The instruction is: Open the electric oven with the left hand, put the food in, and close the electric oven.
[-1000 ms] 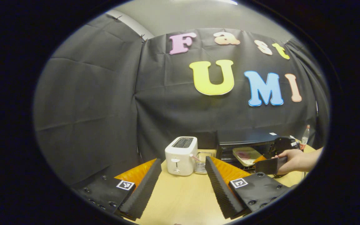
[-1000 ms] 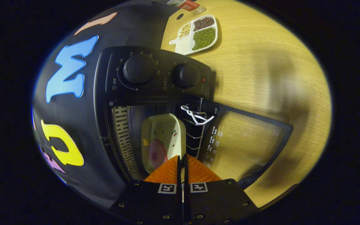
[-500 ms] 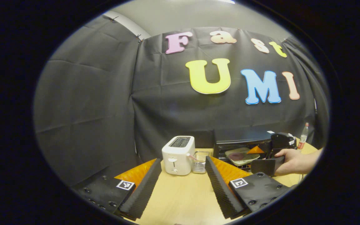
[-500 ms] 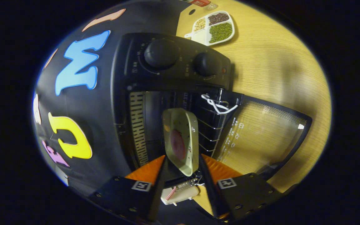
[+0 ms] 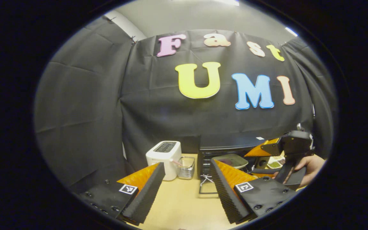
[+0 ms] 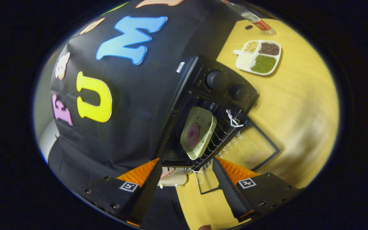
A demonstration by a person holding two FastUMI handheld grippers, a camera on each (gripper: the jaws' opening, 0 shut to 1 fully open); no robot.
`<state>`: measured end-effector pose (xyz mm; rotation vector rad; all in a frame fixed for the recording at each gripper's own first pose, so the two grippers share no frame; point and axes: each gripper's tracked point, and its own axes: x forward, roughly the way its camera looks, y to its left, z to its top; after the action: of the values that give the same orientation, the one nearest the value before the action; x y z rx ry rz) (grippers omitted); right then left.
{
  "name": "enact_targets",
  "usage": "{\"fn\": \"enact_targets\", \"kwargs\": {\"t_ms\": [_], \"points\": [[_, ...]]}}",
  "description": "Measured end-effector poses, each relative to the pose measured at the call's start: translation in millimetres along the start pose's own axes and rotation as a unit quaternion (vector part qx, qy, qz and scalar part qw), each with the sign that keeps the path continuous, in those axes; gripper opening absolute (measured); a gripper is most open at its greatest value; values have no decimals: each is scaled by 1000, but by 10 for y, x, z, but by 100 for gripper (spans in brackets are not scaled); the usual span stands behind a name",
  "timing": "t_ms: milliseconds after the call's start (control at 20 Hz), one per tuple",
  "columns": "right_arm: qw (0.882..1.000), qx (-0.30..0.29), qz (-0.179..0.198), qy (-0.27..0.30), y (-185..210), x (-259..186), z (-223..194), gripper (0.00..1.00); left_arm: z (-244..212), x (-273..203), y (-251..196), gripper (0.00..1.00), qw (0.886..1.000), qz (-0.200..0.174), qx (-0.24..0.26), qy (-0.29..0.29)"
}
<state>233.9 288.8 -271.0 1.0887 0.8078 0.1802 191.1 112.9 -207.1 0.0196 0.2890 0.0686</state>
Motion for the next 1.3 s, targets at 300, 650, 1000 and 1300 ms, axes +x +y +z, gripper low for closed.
{"fn": "enact_targets", "kwargs": {"t_ms": [300,650,1000,1300], "points": [[985,-164,9,-48,-29,-720,349,97,-246,49,-486,91,999,-40,-9,31],[946,-304,-31,-107,-337,-1387,753,97,-692,171,-1031,98,992,-92,-24,86],[891,-407,-71,-190,-332,-1878,1147,97,-1478,410,-1373,100,976,-120,-14,180],[851,-463,-121,-215,-455,-2093,1273,97,-2099,624,-1581,100,956,-143,-23,257]]}}
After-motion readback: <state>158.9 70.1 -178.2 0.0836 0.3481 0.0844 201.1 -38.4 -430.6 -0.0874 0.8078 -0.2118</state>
